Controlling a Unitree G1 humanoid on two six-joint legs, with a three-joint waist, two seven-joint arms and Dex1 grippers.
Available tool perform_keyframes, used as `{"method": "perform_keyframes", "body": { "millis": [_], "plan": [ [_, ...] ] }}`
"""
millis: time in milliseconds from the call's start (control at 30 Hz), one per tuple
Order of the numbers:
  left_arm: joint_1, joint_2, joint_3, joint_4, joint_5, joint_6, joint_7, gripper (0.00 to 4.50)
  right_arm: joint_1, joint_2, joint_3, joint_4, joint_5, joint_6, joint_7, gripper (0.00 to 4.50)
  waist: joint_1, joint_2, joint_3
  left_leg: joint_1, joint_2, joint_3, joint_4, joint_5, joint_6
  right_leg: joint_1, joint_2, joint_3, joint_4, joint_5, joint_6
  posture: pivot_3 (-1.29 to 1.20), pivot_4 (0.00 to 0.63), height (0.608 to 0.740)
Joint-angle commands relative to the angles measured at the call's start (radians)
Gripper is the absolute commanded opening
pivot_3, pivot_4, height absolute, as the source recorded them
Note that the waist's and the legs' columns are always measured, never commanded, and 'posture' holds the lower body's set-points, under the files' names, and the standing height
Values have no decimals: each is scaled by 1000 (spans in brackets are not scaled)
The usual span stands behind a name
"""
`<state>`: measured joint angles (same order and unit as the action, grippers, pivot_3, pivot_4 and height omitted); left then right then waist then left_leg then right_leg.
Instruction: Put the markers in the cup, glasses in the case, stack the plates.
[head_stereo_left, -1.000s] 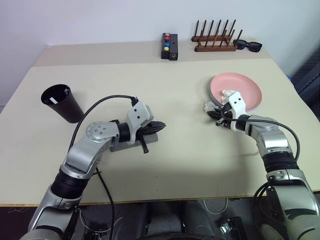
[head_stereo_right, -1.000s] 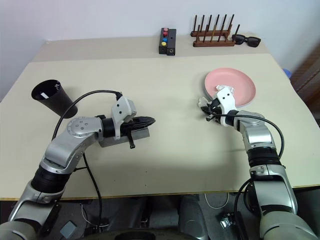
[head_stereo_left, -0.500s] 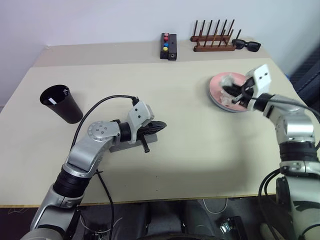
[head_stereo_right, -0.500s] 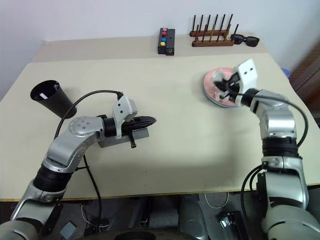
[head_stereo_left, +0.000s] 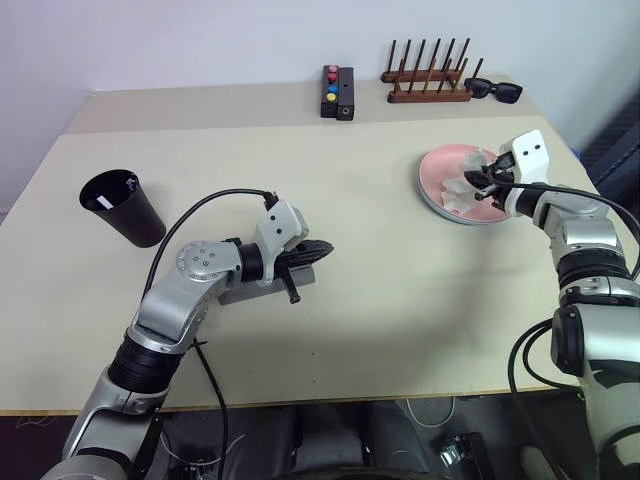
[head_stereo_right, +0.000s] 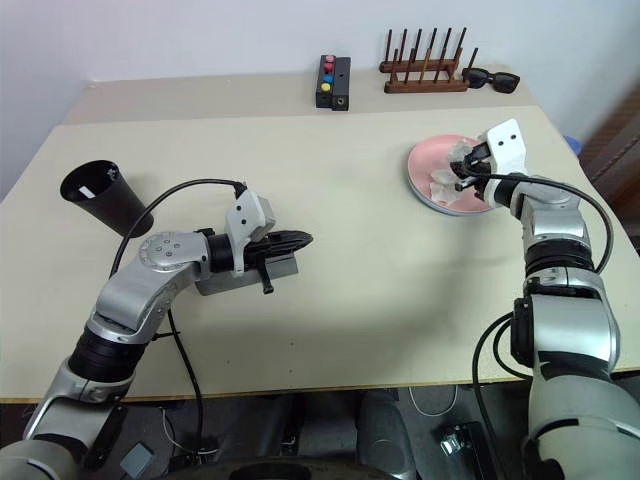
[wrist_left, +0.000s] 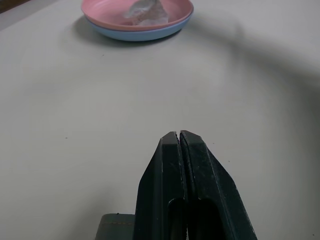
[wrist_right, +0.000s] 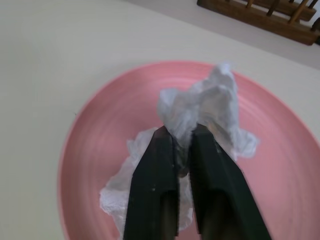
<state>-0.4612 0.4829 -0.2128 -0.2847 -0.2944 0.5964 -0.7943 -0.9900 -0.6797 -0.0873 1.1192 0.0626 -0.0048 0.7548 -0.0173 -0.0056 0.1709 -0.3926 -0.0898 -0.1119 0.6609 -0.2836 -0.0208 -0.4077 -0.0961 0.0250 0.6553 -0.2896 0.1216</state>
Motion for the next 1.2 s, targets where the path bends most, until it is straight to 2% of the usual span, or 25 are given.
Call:
{"method": "perform_keyframes", "body": {
  "millis": [33,167,433,600,800,1000,1200],
  "plan": [
    [-1,3,26,-43,-13,-9,6,0,-45,-6,-11,13,-4,-35,4,2595,0,0,0,0,0,0,0,0,0,0,0,0,0,0,0,0,150,740],
    [2,5,34,-54,-23,-4,7,0,-50,-10,-16,22,-4,-38,8,4469,1,0,0,0,0,0,0,0,0,0,0,0,0,0,0,0,150,740],
    [-6,12,37,-58,-47,-6,-11,0,-40,-33,-30,-8,2,-44,6,4469,1,0,0,0,0,0,0,0,0,0,0,0,0,0,0,0,150,740],
    [-13,11,39,-47,-52,-17,-17,0,-11,-41,-61,-104,35,-45,14,4469,0,0,0,0,0,0,0,0,0,0,0,0,0,0,0,0,150,740],
    [-31,4,43,-23,-48,-32,-13,0,97,-41,-106,-360,105,36,46,4469,5,0,0,0,0,0,0,0,0,0,0,0,0,0,0,0,150,740],
    [-20,1,83,-36,-62,-28,16,0,307,-15,-140,-722,229,174,90,4469,5,0,0,0,0,-1,0,0,0,0,0,0,1,0,0,0,150,740],
    [-10,-72,253,-12,-44,-45,238,0,510,5,-164,-972,295,266,55,4469,7,0,0,0,0,-1,1,0,0,0,0,0,1,0,0,0,150,740]
  ]
}}
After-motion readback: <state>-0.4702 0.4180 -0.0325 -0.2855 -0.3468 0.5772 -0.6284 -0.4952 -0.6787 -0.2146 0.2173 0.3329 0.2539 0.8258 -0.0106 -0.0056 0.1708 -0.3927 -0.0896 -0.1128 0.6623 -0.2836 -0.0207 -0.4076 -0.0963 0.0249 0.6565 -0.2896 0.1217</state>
